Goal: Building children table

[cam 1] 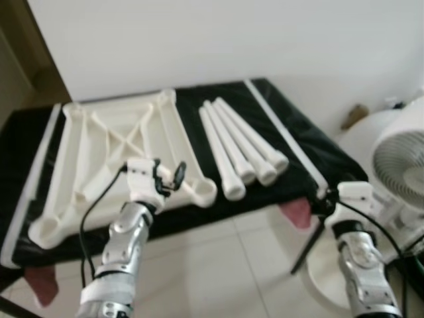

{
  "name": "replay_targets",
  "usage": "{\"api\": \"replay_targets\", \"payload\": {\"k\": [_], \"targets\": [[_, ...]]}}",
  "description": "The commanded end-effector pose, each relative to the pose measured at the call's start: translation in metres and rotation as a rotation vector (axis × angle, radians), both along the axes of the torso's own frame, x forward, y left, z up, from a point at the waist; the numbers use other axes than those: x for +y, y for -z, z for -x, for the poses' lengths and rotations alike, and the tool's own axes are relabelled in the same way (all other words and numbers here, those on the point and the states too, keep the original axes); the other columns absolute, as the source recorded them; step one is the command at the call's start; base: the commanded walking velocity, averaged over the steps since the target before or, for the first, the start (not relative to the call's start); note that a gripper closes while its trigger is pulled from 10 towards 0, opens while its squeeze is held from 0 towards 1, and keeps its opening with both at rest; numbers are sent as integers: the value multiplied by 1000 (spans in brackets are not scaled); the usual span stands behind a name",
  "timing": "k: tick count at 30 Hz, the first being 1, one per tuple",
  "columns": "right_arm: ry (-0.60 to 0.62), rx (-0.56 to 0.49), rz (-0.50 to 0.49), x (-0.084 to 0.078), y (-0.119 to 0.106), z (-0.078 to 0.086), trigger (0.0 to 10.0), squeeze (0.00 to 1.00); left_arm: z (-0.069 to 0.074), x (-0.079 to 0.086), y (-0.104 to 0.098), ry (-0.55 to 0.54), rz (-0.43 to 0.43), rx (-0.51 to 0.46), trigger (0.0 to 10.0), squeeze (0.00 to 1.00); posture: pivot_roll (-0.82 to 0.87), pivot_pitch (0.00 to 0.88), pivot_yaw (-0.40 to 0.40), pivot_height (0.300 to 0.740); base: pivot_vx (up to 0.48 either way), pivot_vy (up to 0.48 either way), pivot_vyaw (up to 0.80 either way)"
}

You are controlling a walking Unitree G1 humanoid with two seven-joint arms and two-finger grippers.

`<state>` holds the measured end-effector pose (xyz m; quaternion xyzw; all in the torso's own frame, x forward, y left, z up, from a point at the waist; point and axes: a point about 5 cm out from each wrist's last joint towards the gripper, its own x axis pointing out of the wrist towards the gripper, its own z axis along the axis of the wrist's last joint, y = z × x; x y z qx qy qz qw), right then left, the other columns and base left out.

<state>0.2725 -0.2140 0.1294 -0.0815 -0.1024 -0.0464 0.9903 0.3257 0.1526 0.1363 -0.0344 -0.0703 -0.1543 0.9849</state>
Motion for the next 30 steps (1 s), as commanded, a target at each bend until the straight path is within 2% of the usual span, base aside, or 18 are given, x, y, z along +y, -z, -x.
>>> {"api": "replay_targets", "payload": {"k": [1, 5, 11, 24, 30], "targets": [[-16, 10, -4, 3, 2, -1, 10000, 0, 1, 5, 3, -31, 10, 17, 10000, 0, -20, 0, 0, 740, 0, 0, 0], [-12, 5, -14, 2, 1, -1, 10000, 0, 0, 6, 2, -39, 8, 13, 10000, 0, -21, 0, 0, 740, 0, 0, 0], [-3, 1, -15, 1, 0, -2, 10000, 0, -2, 7, 3, -31, 55, 45, 10000, 0, -23, 1, 4, 740, 0, 82, 0], [14, -1, -20, 0, 1, -1, 10000, 0, -4, 8, 1, -24, 51, 49, 10000, 0, -27, 13, 18, 740, 0, 410, 0], [21, -1, -21, -2, 1, -1, 10000, 0, -4, 7, 1, -19, 42, 46, 10000, 0, -26, 15, 21, 740, 0, 259, 0]]}}
